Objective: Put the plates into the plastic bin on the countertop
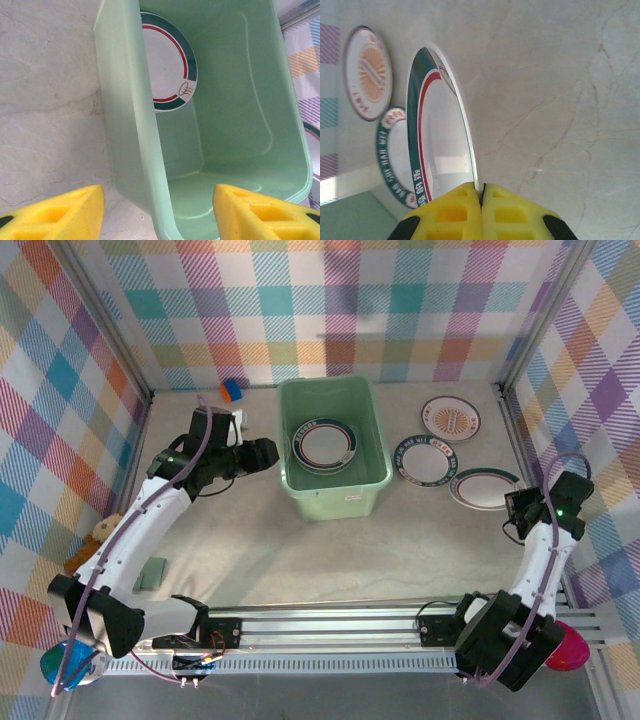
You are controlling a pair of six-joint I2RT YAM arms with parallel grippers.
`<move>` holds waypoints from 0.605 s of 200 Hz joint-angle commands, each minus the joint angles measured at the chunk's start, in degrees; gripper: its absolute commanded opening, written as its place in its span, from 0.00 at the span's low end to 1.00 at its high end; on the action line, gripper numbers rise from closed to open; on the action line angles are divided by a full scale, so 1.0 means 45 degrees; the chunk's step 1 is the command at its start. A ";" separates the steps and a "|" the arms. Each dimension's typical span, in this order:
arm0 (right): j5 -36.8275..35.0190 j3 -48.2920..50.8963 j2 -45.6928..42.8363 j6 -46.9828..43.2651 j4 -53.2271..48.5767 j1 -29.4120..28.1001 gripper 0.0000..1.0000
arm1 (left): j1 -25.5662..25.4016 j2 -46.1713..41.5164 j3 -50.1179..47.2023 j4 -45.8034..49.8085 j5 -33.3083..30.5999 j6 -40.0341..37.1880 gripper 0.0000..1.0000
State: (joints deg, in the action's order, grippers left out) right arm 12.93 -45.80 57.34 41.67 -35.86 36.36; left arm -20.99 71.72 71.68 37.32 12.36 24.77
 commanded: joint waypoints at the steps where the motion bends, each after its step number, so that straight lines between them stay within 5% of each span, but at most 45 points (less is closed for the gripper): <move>1: 0.0955 -0.0898 -0.0762 0.0787 -0.0394 -0.0109 0.00 | -0.0100 -0.0458 -0.0234 -0.0144 0.0139 -0.0464 0.59; 89: 0.1435 -0.4521 -0.1387 0.2838 -0.0589 -0.1985 0.00 | -0.0042 -0.0733 -0.0167 -0.0526 0.0191 -0.1050 0.60; 121: 0.0216 -0.5454 -0.0796 0.3511 0.0514 -0.5057 0.00 | 0.0237 -0.0198 -0.0028 -0.0810 0.0542 -0.1153 0.61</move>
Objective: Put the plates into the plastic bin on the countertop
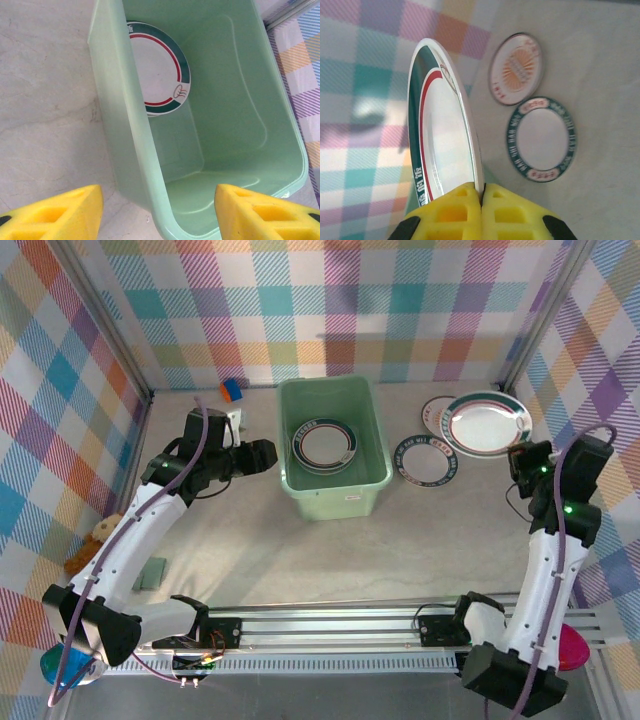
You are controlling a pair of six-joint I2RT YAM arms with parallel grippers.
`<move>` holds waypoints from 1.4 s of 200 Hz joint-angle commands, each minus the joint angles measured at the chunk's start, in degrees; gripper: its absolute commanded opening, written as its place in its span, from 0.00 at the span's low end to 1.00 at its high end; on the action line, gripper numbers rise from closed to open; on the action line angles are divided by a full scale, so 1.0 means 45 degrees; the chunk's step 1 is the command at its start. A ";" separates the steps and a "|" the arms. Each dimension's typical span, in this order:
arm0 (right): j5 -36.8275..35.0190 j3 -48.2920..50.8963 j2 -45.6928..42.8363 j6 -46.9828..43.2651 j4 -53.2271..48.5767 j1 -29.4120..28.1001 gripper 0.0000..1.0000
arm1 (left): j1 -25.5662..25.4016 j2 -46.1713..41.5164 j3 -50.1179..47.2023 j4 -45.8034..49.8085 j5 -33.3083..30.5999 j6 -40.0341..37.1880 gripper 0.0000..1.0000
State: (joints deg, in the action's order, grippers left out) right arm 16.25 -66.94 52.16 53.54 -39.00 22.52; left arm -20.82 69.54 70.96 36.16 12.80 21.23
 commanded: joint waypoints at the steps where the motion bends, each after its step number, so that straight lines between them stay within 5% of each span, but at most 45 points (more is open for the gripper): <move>1: -0.0602 -0.0783 0.0388 0.0884 0.1229 -0.2107 0.00 | 0.0215 0.0308 0.0141 -0.0554 0.0470 -0.0364 0.61; 54: -0.5095 -0.2932 0.3702 0.0129 0.2229 -0.8732 0.00 | 0.0800 0.1767 0.1073 -0.0738 0.1466 -0.0540 0.61; 104: -0.7409 -0.4634 0.7009 0.0400 0.2559 -1.1621 0.00 | 0.1340 0.2718 0.1943 -0.0207 0.1609 -0.0535 0.61; 189: -1.0225 -0.6402 1.0556 0.3233 0.1334 -1.3360 0.00 | 0.1550 0.3148 0.2073 0.0006 0.1414 -0.0226 0.61; 280: -1.0942 -0.8263 1.2888 0.6870 -0.0691 -1.3961 0.00 | 0.1872 0.3238 0.2067 0.0460 0.1665 -0.0442 0.61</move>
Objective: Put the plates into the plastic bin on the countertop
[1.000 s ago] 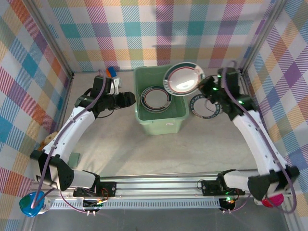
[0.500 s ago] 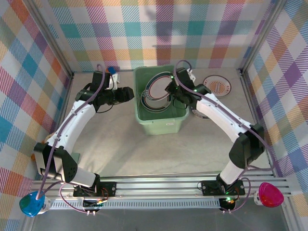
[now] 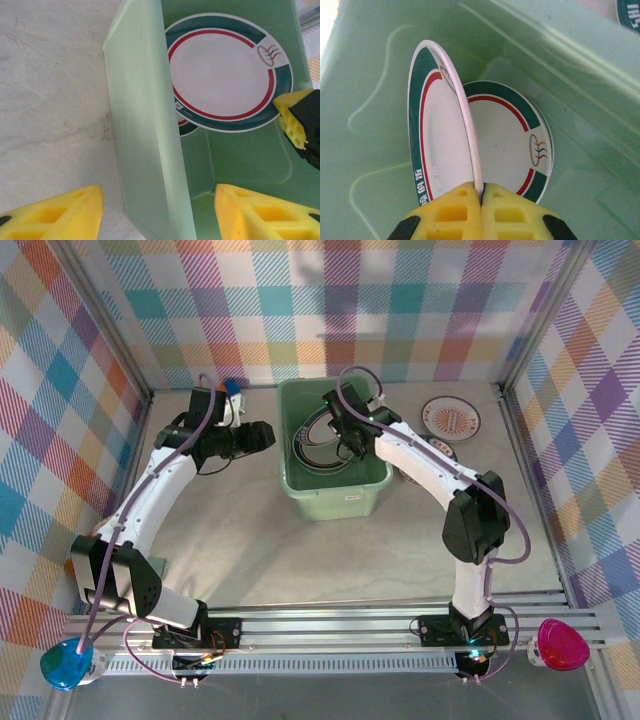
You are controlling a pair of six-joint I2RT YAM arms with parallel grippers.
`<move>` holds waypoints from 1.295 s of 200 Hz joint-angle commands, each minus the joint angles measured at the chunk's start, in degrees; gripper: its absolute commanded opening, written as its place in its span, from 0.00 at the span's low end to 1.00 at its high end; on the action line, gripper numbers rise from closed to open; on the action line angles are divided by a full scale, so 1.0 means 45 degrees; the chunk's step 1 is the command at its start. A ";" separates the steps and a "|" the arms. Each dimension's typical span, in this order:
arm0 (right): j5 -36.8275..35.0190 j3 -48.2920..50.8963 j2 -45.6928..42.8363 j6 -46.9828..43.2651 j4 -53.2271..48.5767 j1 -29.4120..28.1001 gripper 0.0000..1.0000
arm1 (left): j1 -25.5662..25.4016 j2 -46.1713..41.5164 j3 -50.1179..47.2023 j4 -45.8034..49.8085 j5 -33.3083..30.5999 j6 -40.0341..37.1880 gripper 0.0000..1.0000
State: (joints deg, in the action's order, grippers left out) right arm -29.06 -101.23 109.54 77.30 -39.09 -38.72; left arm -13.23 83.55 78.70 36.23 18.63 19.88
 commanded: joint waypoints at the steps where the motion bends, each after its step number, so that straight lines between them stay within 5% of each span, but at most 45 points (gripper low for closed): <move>1: -0.0899 -0.0656 0.0144 0.1630 -0.0690 -0.0366 0.00 | 0.0187 0.0125 0.0346 0.0445 0.0379 -0.0131 0.61; 97: -0.1170 -0.1052 0.1607 0.5601 -0.1713 -0.0780 0.00 | 0.0197 0.0145 0.0202 0.0708 0.1035 -0.0485 0.61; 228: -0.0700 -0.0216 0.2622 0.7781 -0.0925 -0.0790 0.00 | 0.0304 -0.0173 0.0071 0.1187 0.1035 -0.0946 0.61; 259: -0.0462 -0.0219 0.2856 0.7883 -0.0870 -0.0788 0.17 | 0.0304 -0.0264 0.0006 0.1246 0.1016 -0.0902 0.61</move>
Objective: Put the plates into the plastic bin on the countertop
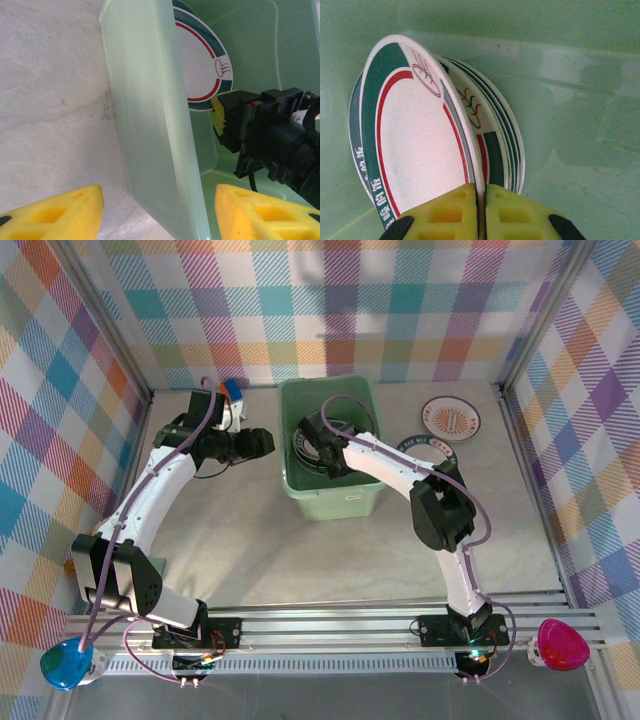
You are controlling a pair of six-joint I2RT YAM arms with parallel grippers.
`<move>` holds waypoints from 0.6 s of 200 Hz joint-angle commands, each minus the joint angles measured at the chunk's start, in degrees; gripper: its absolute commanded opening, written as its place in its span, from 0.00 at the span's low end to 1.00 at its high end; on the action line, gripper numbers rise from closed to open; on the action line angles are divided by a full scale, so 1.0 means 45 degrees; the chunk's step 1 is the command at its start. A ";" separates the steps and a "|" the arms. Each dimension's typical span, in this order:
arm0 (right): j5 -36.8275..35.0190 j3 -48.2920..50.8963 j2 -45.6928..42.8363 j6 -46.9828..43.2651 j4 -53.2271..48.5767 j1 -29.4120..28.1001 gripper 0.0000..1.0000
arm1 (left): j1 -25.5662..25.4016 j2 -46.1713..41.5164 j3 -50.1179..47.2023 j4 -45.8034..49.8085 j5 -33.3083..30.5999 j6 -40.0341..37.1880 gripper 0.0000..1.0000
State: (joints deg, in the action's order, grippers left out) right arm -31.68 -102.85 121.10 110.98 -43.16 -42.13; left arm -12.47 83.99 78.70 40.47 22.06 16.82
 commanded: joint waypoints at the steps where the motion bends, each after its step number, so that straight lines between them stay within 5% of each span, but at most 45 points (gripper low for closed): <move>1: 0.0124 0.0140 0.0291 0.0378 0.0036 -0.0021 0.17 | 0.0134 -0.0362 -0.0001 0.0304 0.0253 -0.0212 0.61; 70: -0.0122 0.0045 0.0435 0.0029 0.0093 0.0030 0.41 | 0.0134 -0.0574 -0.0201 0.0304 0.0233 -0.0047 0.61; 120: -0.0208 -0.0440 0.0732 -0.0186 0.0100 0.0199 0.76 | 0.0134 -0.0701 -0.0323 0.0265 0.0260 0.0090 0.61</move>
State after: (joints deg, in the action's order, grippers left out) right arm -31.51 -102.87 122.34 110.65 -41.45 -41.91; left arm -12.47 82.61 78.13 40.53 22.06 16.88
